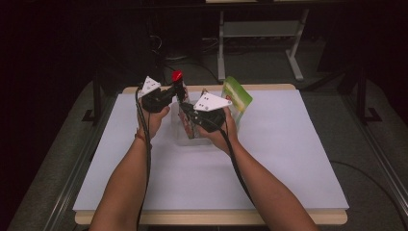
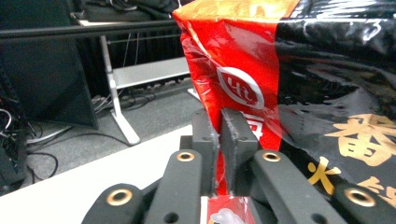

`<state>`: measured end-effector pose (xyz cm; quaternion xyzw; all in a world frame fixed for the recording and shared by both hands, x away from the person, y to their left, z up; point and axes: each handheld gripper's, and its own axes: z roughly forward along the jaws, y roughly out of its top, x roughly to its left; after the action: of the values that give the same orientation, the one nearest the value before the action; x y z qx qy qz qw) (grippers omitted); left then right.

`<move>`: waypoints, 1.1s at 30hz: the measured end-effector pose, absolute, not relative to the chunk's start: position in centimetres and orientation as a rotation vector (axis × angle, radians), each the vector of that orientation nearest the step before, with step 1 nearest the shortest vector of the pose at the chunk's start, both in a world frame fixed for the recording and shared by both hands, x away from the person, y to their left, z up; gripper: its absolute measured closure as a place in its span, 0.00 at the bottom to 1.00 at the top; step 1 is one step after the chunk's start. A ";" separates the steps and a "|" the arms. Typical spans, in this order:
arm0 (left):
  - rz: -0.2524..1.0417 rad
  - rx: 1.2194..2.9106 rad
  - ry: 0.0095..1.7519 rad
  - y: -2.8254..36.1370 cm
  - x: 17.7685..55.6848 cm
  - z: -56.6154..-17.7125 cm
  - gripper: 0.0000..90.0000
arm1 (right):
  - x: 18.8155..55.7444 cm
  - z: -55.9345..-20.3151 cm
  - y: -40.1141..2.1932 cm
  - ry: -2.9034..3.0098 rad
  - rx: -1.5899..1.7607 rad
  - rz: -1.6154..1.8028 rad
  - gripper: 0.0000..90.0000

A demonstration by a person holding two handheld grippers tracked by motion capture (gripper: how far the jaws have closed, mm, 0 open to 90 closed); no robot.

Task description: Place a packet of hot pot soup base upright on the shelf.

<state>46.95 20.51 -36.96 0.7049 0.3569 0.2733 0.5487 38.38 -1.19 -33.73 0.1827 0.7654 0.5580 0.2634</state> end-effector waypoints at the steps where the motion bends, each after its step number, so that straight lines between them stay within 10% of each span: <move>1: 0.642 1.682 0.850 20.5 46.9 -37.2 0.90 | 38.3 -33.9 -1.2 2.075 0.490 1.499 0.95; 13: 0.642 1.716 0.858 22.3 44.4 -37.8 0.53 | 37.8 -35.2 -1.8 2.080 0.530 1.506 0.94; 33: 0.669 1.859 0.726 25.2 36.9 -38.4 0.34 | 37.6 -35.2 -3.1 2.072 0.566 1.470 0.92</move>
<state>36.85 25.19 -38.37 0.7671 0.2997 0.2762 0.4954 37.55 -3.08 -35.25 0.2095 0.7675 0.5442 0.2661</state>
